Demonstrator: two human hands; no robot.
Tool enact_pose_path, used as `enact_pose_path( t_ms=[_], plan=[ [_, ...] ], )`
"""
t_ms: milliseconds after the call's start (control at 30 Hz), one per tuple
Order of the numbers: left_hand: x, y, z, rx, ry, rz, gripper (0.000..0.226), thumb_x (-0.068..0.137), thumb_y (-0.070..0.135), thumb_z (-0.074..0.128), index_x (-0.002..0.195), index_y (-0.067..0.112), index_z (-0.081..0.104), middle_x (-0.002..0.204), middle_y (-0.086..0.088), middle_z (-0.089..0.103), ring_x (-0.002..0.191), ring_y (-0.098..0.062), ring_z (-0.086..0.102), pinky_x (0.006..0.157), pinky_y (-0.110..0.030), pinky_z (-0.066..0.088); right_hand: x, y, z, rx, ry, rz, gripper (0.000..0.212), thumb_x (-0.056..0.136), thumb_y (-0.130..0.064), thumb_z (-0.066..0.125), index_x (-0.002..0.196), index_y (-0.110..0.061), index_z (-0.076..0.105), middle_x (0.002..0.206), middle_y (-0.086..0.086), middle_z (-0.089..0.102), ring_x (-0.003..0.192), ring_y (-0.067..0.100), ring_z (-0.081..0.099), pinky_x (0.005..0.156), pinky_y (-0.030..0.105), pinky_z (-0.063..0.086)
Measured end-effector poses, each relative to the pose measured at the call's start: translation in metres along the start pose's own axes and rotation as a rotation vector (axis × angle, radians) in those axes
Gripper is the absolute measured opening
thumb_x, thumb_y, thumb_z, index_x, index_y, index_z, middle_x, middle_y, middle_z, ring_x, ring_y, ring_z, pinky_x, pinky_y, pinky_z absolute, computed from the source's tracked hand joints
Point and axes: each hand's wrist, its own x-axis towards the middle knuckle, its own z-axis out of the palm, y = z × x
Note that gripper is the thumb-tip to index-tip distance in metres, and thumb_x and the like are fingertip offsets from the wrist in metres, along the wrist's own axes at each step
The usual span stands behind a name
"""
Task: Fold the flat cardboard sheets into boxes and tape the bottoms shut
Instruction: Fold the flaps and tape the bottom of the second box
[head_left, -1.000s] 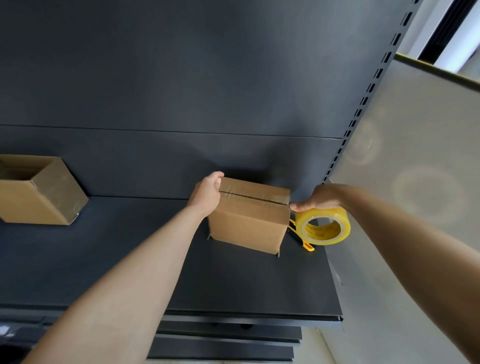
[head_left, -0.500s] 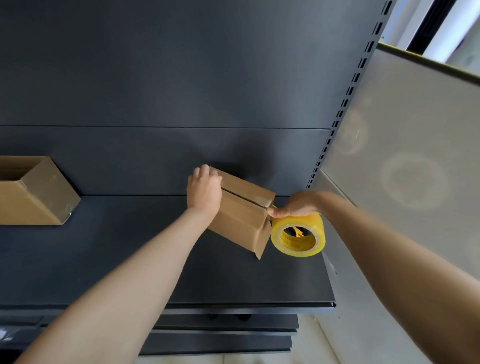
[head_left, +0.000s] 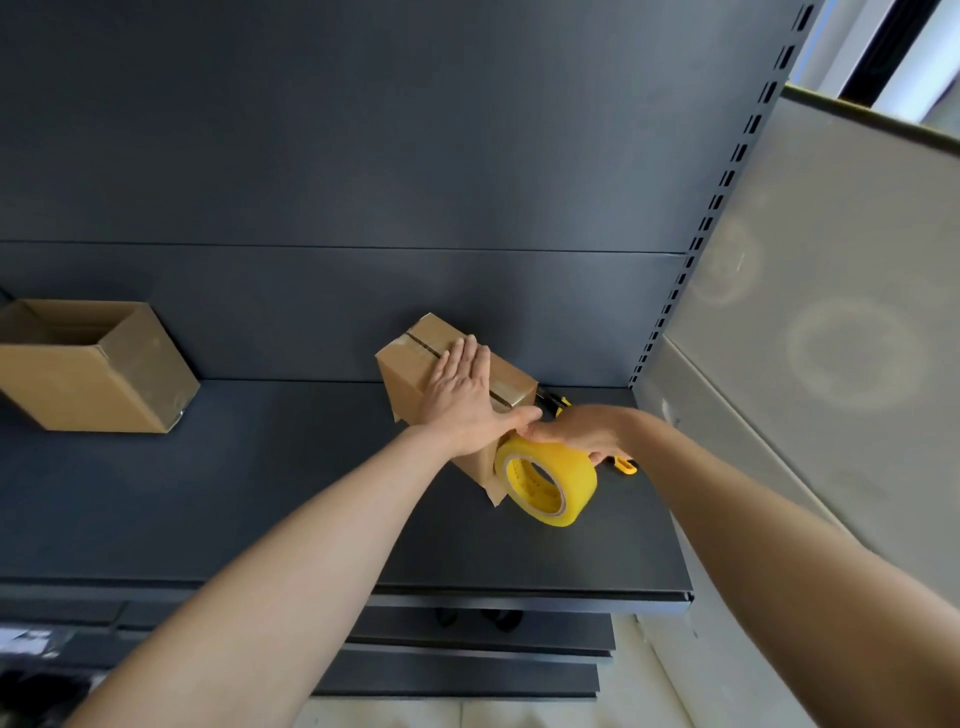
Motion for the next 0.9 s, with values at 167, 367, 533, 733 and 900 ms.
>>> enact_pose_path(
  t_ms=[167,367,533,733,900],
  plan=[
    [0.001,-0.008,-0.01,-0.01,-0.086,0.033,0.101,0.086,0.067,0.042,0.15,0.006,-0.007,0.157,-0.012,-0.015,0.145,-0.024,-0.017,0.114,-0.034,-0.012,-0.008,0.019,0.007,0.324,-0.227,-0.051,0.078,0.065,-0.052,0.07,0.129,-0.01,0.053,0.115,0.003,0.066,0.108,0.019,0.061,0.103,0.04,0.044],
    [-0.009,-0.005,-0.012,-0.003,-0.07,0.114,0.079,0.097,0.047,0.04,0.15,0.004,-0.001,0.158,-0.015,-0.008,0.146,-0.025,-0.012,0.114,-0.033,-0.01,-0.002,-0.001,0.016,0.214,-0.133,-0.034,0.074,0.078,-0.056,0.065,0.133,-0.008,0.049,0.123,0.007,0.062,0.112,0.024,0.06,0.1,0.039,0.048],
    [-0.008,-0.003,-0.017,0.035,-0.082,0.133,0.073,0.099,0.045,0.034,0.15,0.004,0.001,0.158,-0.015,-0.006,0.146,-0.026,-0.01,0.116,-0.035,-0.008,0.002,0.002,0.034,-0.098,-0.007,0.034,0.106,0.07,-0.084,0.042,0.139,-0.004,0.04,0.118,0.006,0.064,0.098,0.02,0.065,0.079,0.033,0.054],
    [-0.009,-0.006,-0.012,0.078,-0.12,0.128,0.109,0.082,0.06,0.058,0.149,0.006,-0.008,0.156,-0.01,-0.018,0.144,-0.025,-0.019,0.115,-0.037,-0.011,0.005,0.015,0.044,0.081,-0.064,0.001,0.118,0.051,-0.083,0.053,0.139,-0.006,0.041,0.133,0.009,0.054,0.12,0.03,0.053,0.098,0.04,0.047],
    [-0.009,-0.004,-0.007,0.12,-0.028,0.106,0.095,0.089,0.034,0.06,0.15,0.006,-0.007,0.158,-0.013,-0.012,0.145,-0.025,-0.014,0.115,-0.034,-0.011,0.01,0.017,0.048,0.318,-0.219,-0.032,0.075,0.066,-0.046,0.078,0.127,-0.009,0.055,0.109,0.0,0.069,0.105,0.019,0.064,0.088,0.028,0.051]
  ],
)
